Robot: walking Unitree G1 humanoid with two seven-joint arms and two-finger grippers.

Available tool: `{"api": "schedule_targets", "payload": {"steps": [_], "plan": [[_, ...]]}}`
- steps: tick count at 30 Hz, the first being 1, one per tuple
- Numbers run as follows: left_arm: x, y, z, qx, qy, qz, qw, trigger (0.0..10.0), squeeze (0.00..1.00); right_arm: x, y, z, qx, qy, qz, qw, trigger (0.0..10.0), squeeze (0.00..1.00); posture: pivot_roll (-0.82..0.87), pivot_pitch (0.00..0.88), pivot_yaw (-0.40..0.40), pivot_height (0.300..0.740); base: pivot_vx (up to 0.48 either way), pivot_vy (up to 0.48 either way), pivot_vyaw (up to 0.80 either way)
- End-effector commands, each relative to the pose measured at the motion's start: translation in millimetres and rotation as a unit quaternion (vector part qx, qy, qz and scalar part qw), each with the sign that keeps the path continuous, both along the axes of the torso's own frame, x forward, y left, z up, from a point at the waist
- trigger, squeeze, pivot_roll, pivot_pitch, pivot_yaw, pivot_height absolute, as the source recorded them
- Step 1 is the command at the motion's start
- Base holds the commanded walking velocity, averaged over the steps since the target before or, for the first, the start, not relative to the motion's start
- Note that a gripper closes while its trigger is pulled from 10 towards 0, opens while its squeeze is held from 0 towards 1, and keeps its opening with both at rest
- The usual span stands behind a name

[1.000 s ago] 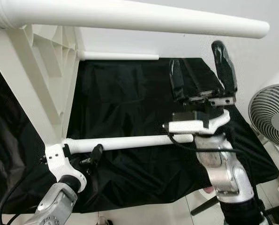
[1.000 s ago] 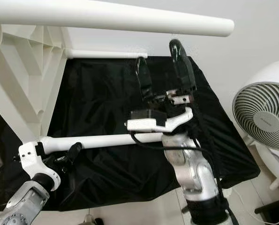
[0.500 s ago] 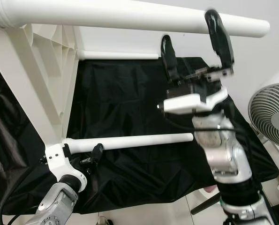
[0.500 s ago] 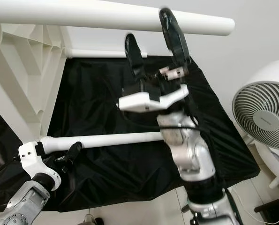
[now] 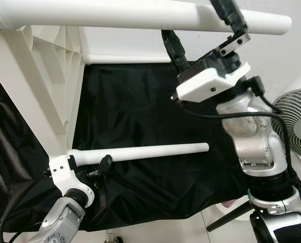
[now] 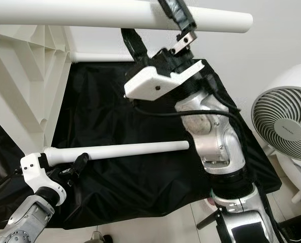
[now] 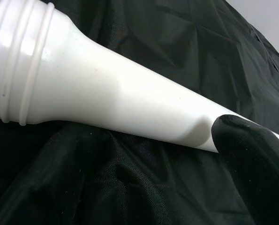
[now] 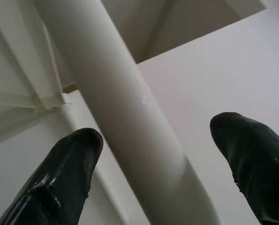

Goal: Building children table

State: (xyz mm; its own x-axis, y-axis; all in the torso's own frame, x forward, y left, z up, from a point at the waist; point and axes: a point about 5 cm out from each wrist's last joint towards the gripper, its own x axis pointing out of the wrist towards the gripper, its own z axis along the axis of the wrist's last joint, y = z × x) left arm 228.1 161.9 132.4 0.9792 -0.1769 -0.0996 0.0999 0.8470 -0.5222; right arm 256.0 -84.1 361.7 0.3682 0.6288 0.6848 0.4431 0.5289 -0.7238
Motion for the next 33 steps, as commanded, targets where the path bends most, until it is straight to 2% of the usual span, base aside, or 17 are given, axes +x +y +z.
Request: {"api": "schedule_targets", "payload": {"steps": [1, 3, 6, 8, 14, 18, 23, 25, 31, 32, 33], "plan": [[2.8, -2.9, 7.9, -0.004, -0.022, -0.008, 1.0, 10.0, 0.0, 0.2, 3.4, 2.4, -0.023, 0.014, 0.01, 1.0, 10.0, 0.0, 0.04, 0.138, 0.049, 0.74, 0.0, 0.0, 0.0], [2.8, -2.9, 7.9, -0.004, -0.022, -0.008, 1.0, 10.0, 0.0, 0.2, 3.4, 2.4, -0.023, 0.014, 0.01, 1.0, 10.0, 0.0, 0.04, 0.138, 0.049, 0.74, 0.0, 0.0, 0.0], [3.9, -3.2, 7.4, -0.003, -0.019, -0.011, 1.0, 10.0, 0.0, 6.8, 4.8, 14.7, -0.069, 0.046, 0.004, 0.997, 10.0, 0.0, 0.03, 0.135, 0.062, 0.74, 0.0, 0.0, 0.0], [4.5, -3.0, 7.6, -0.003, -0.02, -0.011, 1.0, 10.0, 0.0, 8.6, 4.8, 15.6, -0.079, 0.053, 0.004, 0.995, 10.0, 0.0, 0.03, 0.135, 0.062, 0.74, 0.0, 0.0, 0.0], [4.8, -2.9, 7.9, -0.003, -0.02, -0.013, 1.0, 10.0, 0.0, 10.7, 4.9, 16.5, -0.088, 0.061, 0.002, 0.994, 10.0, 0.0, 0.03, 0.137, 0.062, 0.74, 0.0, 0.0, 0.0], [5.4, -3.3, 8.7, -0.001, -0.021, -0.014, 1.0, 10.0, 0.0, 15.9, 8.3, 21.0, -0.136, 0.097, 0.021, 0.986, 10.0, 0.0, 0.03, 0.145, 0.058, 0.74, 0.0, 0.0, 0.0], [5.3, -3.7, 8.6, -0.001, -0.021, -0.014, 1.0, 10.0, 0.0, 16.7, 9.0, 21.7, -0.148, 0.102, 0.026, 0.983, 10.0, 0.0, 0.03, 0.145, 0.055, 0.74, 0.0, 0.0, 0.0], [4.8, -4.6, 8.2, -0.002, -0.02, -0.013, 1.0, 10.0, 0.0, 16.4, 11.6, 24.3, -0.176, 0.092, 0.042, 0.979, 10.0, 0.0, 0.04, 0.146, 0.047, 0.74, 0.0, 0.0, 0.0], [4.0, -6.2, 7.3, -0.006, -0.02, -0.007, 1.0, 10.0, 0.0, 14.0, 14.3, 28.4, -0.211, 0.076, 0.068, 0.972, 10.0, 0.0, 0.04, 0.148, 0.028, 0.74, 0.0, 0.0, 0.0], [4.1, -6.7, 7.3, -0.007, -0.02, -0.006, 1.0, 10.0, 0.0, 14.7, 14.2, 29.5, -0.211, 0.081, 0.072, 0.972, 3.1, 0.0, 0.04, 0.147, 0.022, 0.74, 0.0, 0.0, 0.0], [4.1, -6.7, 7.3, -0.007, -0.02, -0.006, 1.0, 10.0, 0.0, 14.7, 14.2, 29.5, -0.211, 0.081, 0.072, 0.972, 3.1, 0.0, 0.04, 0.147, 0.022, 0.74, 0.0, 0.0, 0.0]]}}
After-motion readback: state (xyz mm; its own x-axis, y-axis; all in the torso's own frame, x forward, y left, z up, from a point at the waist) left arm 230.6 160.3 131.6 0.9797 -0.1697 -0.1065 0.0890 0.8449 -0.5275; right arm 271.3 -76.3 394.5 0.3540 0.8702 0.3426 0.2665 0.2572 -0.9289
